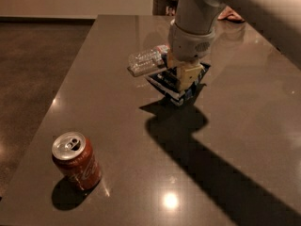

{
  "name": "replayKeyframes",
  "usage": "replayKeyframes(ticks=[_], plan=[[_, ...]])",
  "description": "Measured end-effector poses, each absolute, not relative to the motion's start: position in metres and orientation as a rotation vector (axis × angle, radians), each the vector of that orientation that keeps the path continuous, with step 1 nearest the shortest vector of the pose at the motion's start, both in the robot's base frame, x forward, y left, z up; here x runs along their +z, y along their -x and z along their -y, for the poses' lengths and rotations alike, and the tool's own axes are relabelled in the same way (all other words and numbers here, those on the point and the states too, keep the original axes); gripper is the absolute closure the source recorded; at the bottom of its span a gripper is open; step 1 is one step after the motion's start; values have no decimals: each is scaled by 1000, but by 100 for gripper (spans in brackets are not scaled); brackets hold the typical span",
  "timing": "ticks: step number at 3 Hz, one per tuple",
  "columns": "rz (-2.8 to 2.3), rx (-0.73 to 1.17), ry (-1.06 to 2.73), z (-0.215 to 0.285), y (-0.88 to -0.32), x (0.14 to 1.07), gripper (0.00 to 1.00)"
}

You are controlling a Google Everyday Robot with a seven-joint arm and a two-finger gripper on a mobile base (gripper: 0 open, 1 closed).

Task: Move blue chip bag near water bottle

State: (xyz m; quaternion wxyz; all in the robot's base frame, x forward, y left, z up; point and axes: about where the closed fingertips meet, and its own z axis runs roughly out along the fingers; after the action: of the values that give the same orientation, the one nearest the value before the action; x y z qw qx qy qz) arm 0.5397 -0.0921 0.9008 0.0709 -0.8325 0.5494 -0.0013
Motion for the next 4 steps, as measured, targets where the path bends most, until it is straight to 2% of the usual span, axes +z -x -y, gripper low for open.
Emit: replayKeyframes(ticks=[1,2,4], plan=[[-1711,-17,2456,81,-561,898,100],[-1766,-40,2427,78,-575,893,87],[-1836,-91,2394,76,-588,882,40]])
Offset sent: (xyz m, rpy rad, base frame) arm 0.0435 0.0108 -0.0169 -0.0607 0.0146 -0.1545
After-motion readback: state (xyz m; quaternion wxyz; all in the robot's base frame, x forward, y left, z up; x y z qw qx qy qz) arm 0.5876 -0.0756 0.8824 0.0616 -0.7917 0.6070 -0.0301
